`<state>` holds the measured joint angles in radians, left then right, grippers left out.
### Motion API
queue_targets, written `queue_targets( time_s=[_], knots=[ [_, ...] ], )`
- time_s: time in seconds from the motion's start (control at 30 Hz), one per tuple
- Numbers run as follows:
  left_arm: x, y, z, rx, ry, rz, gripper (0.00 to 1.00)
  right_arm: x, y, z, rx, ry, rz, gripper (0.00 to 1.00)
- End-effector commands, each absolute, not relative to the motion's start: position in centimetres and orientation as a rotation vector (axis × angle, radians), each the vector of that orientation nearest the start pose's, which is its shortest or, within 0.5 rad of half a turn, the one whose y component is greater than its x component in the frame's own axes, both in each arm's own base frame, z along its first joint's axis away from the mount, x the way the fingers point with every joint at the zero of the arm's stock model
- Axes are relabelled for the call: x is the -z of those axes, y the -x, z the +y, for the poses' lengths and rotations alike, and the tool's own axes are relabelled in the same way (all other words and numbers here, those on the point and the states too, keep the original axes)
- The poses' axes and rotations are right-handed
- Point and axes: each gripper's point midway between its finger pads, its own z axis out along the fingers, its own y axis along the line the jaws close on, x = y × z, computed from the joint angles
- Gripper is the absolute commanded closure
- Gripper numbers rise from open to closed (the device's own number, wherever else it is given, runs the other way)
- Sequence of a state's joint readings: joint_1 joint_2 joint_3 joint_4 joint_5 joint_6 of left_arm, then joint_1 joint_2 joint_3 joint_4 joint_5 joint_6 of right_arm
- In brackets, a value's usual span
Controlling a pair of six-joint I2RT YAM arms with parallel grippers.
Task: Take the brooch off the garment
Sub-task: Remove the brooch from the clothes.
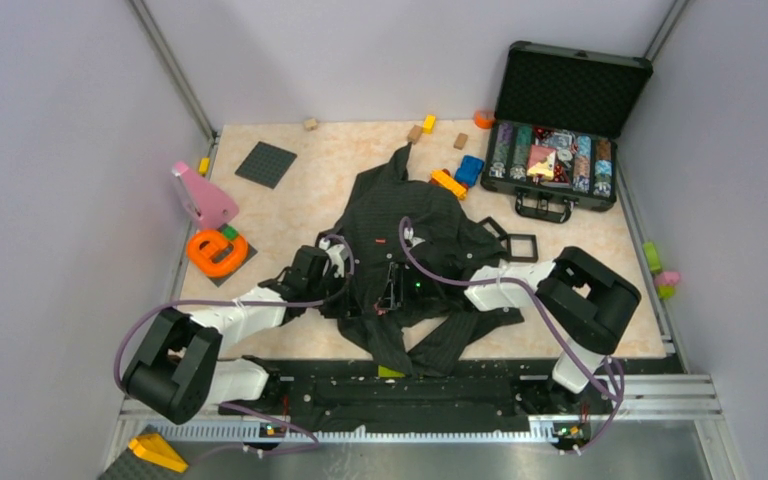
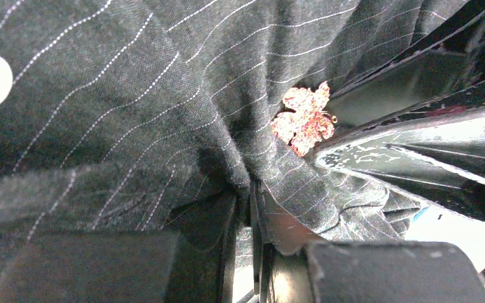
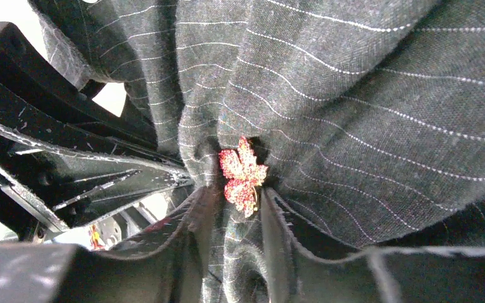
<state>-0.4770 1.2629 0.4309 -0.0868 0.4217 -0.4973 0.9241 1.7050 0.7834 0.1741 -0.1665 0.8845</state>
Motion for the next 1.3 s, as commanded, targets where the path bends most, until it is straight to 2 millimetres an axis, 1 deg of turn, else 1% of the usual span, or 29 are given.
queue_targets(
  time_s=[0.0, 0.17, 0.23, 0.3, 0.33, 0.43, 0.47, 0.5, 0.57, 0.63, 0.67, 0.7, 0.77, 0.8, 0.83, 0.9, 0.93, 1.03, 1.07, 1.13, 1.17, 1.23, 1.27],
  knots=[
    [-2.0, -18.8, -20.6, 0.921, -0.178, 2.630, 0.84, -4.7, -20.2, 38.1, -1.157, 0.131, 2.515, 0.69],
    [-1.4, -18.7, -21.3, 0.942, -0.188, 2.648, 0.85, -5.0, -20.3, 38.7, -1.190, 0.163, 2.498, 0.73],
    [-1.2, -18.7, -21.6, 0.934, -0.199, 2.653, 0.85, -5.3, -20.3, 39.1, -1.223, 0.175, 2.480, 0.79],
    [-1.3, -18.7, -21.8, 0.931, -0.202, 2.651, 0.86, -5.8, -20.5, 39.3, -1.236, 0.184, 2.460, 0.93],
    [-1.5, -18.8, -21.7, 0.930, -0.199, 2.641, 0.87, -5.8, -20.8, 39.1, -1.220, 0.178, 2.458, 1.00],
    [-2.8, -19.2, -20.8, 0.870, -0.162, 2.580, 0.87, -6.6, -22.0, 37.6, -1.168, 0.125, 2.431, 1.00],
    [-3.3, -19.3, -20.4, 0.851, -0.152, 2.556, 0.86, -7.2, -22.3, 36.9, -1.173, 0.109, 2.407, 1.00],
    [-3.7, -19.6, -19.9, 0.821, -0.130, 2.532, 0.86, -8.5, -22.5, 36.3, -1.198, 0.092, 2.363, 1.00],
    [-4.1, -19.8, -19.3, 0.788, -0.100, 2.498, 0.86, -10.2, -23.0, 34.7, -1.229, 0.050, 2.311, 1.00],
    [-4.6, -19.8, -19.3, 0.804, -0.098, 2.475, 0.84, -12.3, -23.2, 33.7, -1.272, 0.021, 2.264, 1.00],
    [-5.0, -19.8, -19.5, 0.819, -0.110, 2.461, 0.79, -13.2, -23.3, 33.4, -1.292, 0.011, 2.247, 1.00],
    [-5.5, -19.9, -19.7, 0.834, -0.127, 2.441, 0.69, -14.1, -23.2, 33.3, -1.311, 0.004, 2.237, 1.00],
    [-6.9, -20.1, -20.3, 0.874, -0.184, 2.383, 0.51, -15.5, -23.0, 33.4, -1.341, 0.009, 2.230, 1.00],
    [-7.8, -20.2, -20.4, 0.883, -0.210, 2.350, 0.45, -16.0, -22.8, 33.4, -1.354, 0.005, 2.238, 1.00],
    [-8.8, -20.5, -20.4, 0.880, -0.227, 2.305, 0.42, -16.4, -22.7, 33.5, -1.361, -0.004, 2.244, 1.00],
    [-11.0, -21.2, -20.2, 0.863, -0.256, 2.193, 0.39, -17.2, -22.7, 33.2, -1.371, -0.054, 2.258, 1.00],
    [-12.6, -21.4, -20.0, 0.856, -0.269, 2.116, 0.38, -17.6, -22.8, 33.0, -1.376, -0.099, 2.265, 1.00],
    [-15.9, -21.8, -19.5, 0.833, -0.315, 1.920, 0.37, -19.0, -23.1, 32.2, -1.401, -0.239, 2.271, 1.00],
    [-16.9, -21.9, -19.4, 0.830, -0.333, 1.850, 0.37, -19.2, -23.2, 31.7, -1.397, -0.311, 2.282, 1.00],
    [-18.4, -21.8, -19.3, 0.833, -0.358, 1.713, 0.37, -19.6, -23.4, 30.9, -1.405, -0.483, 2.305, 1.00],
    [-19.1, -21.7, -19.3, 0.840, -0.361, 1.645, 0.36, -19.4, -23.2, 30.6, -1.402, -0.549, 2.333, 1.00],
    [-20.6, -21.5, -19.5, 0.872, -0.369, 1.501, 0.32, -19.3, -22.7, 30.5, -1.411, -0.644, 2.379, 1.00],
    [-21.1, -21.0, -19.9, 0.886, -0.417, 1.430, 0.32, -19.0, -22.4, 30.4, -1.400, -0.698, 2.418, 1.00]
  ],
)
